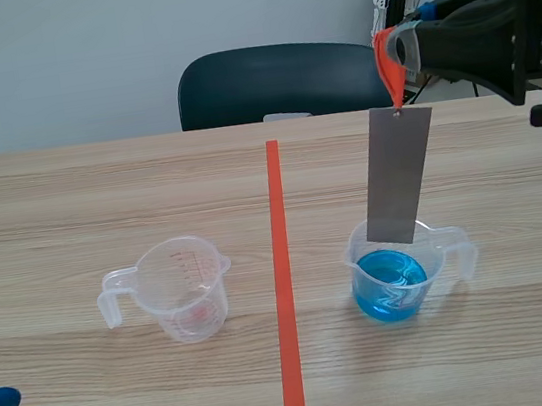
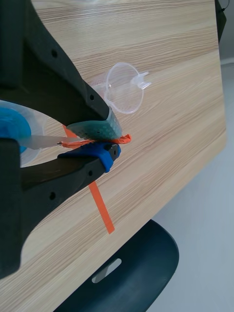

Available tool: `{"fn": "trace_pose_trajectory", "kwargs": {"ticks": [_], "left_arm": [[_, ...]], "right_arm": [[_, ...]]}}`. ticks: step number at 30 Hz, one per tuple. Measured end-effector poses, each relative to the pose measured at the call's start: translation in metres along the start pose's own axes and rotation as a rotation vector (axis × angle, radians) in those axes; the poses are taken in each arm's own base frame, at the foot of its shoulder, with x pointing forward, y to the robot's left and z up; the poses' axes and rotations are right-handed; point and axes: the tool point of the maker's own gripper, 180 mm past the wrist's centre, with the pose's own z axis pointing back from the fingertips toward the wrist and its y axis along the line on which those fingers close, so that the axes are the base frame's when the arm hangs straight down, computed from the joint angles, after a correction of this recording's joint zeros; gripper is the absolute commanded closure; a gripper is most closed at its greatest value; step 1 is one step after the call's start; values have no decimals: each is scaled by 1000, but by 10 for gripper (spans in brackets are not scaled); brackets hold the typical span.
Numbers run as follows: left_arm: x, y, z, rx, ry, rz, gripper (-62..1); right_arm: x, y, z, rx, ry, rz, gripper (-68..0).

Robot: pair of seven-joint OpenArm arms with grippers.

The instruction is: Do the redox reaction experiment. lower the plate into the blue solution

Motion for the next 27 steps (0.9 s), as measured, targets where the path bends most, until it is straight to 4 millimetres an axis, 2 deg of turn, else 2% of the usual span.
{"fn": "trace_pose_trajectory", "kwargs": {"ticks": [8, 14, 19, 27], "left_arm": [[1, 3, 2, 33, -5, -30, -623], [2, -2, 5, 43, -11, -18, -623], [3, -3, 7, 89, -28, -36, -623], [4, -16, 7, 105, -55, -41, -623]], "right_arm": [[-5, 4, -5, 0, 0, -1, -2], [-10, 9, -8, 3, 2, -3, -2], [-16, 5, -8, -12, 13, -12, -2], [-28, -1, -10, -42, 21, -25, -2]]}}
